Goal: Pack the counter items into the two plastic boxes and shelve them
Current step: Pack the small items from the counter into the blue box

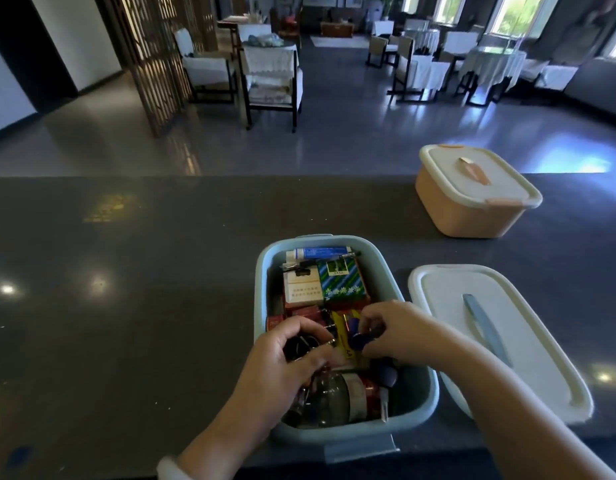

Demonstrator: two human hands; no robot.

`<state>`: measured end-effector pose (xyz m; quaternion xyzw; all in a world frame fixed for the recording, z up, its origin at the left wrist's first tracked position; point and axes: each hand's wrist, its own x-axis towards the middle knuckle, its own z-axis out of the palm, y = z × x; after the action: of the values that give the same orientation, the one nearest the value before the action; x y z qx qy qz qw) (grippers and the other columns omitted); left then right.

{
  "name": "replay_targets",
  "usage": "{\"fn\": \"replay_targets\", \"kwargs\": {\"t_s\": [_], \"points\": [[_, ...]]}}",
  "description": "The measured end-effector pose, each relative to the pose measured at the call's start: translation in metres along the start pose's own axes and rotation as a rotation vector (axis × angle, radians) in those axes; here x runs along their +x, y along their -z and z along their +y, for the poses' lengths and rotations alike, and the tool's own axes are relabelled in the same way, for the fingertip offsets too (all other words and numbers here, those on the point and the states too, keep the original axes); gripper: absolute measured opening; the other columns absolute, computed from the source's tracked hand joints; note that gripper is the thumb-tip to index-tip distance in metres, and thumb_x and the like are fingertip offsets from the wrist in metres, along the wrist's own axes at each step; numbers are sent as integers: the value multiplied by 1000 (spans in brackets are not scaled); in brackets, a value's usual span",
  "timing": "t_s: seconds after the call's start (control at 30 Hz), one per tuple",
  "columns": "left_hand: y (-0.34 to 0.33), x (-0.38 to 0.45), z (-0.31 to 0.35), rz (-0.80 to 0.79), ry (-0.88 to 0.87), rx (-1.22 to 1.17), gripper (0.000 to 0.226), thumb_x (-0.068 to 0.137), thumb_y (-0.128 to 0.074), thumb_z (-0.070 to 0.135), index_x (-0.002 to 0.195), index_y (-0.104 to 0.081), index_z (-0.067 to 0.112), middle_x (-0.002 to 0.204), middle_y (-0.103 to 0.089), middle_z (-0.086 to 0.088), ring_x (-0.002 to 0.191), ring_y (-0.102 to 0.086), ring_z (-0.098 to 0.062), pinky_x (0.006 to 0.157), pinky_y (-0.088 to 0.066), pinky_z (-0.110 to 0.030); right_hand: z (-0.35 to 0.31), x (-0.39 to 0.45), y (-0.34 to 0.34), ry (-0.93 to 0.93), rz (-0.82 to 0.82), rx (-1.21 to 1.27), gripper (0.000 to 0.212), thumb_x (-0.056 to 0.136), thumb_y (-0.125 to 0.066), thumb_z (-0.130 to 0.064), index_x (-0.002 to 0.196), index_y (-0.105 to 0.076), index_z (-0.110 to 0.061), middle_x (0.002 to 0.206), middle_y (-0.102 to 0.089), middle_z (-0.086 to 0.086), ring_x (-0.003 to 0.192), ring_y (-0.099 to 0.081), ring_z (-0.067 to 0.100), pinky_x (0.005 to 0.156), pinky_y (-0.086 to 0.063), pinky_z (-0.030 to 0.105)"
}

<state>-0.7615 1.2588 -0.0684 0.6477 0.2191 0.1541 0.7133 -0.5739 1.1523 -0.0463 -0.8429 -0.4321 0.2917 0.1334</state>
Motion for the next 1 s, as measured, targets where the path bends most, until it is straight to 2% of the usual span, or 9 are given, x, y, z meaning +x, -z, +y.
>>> {"fn": "replay_targets", "kwargs": {"t_s": [0.13, 0.27, 0.33, 0.4, 0.53, 0.67, 0.8, 0.9, 1.0], "points": [[-2, 2, -2, 26, -17, 51, 18, 71, -75, 34, 87, -70, 27, 97, -72, 5, 87, -71, -12, 63, -55, -22, 10, 3, -9, -14, 37, 53, 23, 68, -82, -31, 79, -62, -33, 82, -62, -10, 70, -63, 11, 57, -57, 27], [-3, 3, -4, 51, -26, 138, 22, 68, -74, 42, 86, -69, 31, 96, -71, 10, 89, -70, -11, 67, -56, -27, 15, 0, -12, 14, 42, 15, 27, 64, -84, -37, 78, -61, -38, 82, -62, -14, 73, -60, 4, 57, -47, 19], [-4, 4, -6, 57, -29, 170, 16, 73, -74, 37, 87, -69, 32, 96, -71, 11, 92, -69, -11, 74, -58, -34, 17, -3, -14, 26, 40, 3, 27, 66, -83, -37, 75, -58, -42, 85, -62, -15, 74, -59, 4, 58, -47, 17], [-4, 4, -7, 69, -39, 221, 11, 78, -75, 30, 87, -69, 33, 95, -71, 12, 91, -68, -9, 76, -58, -35, 17, -5, -16, 43, 50, -13, 29, 68, -82, -35, 72, -56, -45, 86, -61, -16, 76, -59, 4, 58, -46, 16], [-4, 5, -9, 67, -30, 224, 11, 81, -76, 27, 87, -69, 32, 94, -72, 8, 88, -70, -14, 68, -56, -33, 13, -7, -18, 77, 22, -73, 30, 73, -79, -32, 84, -54, -43, 92, -57, -16, 80, -56, 3, 61, -44, 16], [-4, 3, -8, 51, 22, 160, 12, 82, -75, 22, 86, -69, 31, 89, -72, 4, 75, -71, -14, 58, -53, -26, 7, -10, -8, 63, -105, -145, 21, 83, -69, -38, 102, -61, -36, 102, -60, -12, 89, -59, 6, 78, -52, 25], [-4, 1, -9, 39, 47, 137, 14, 84, -73, 17, 85, -68, 31, 84, -71, 2, 60, -65, -13, 55, -52, -25, 7, -12, 5, 47, -83, -145, 9, 88, -63, -23, 92, -62, -31, 91, -63, -14, 87, -61, 7, 71, -47, 18], [-2, 0, -9, 25, 46, 151, 13, 84, -72, 20, 85, -68, 32, 83, -71, 2, 59, -64, -14, 56, -52, -25, 8, -11, 2, 33, -12, -146, 21, 83, -65, -12, 96, -60, -28, 95, -64, -9, 88, -62, 10, 76, -54, 26], [-3, 1, -8, 25, 19, 187, 12, 84, -73, 22, 86, -67, 33, 83, -71, 2, 58, -65, -15, 54, -50, -24, 9, -12, -1, 30, -43, -175, 33, 80, -69, -13, 105, -56, -31, 101, -62, -9, 90, -61, 10, 81, -55, 32]]}}
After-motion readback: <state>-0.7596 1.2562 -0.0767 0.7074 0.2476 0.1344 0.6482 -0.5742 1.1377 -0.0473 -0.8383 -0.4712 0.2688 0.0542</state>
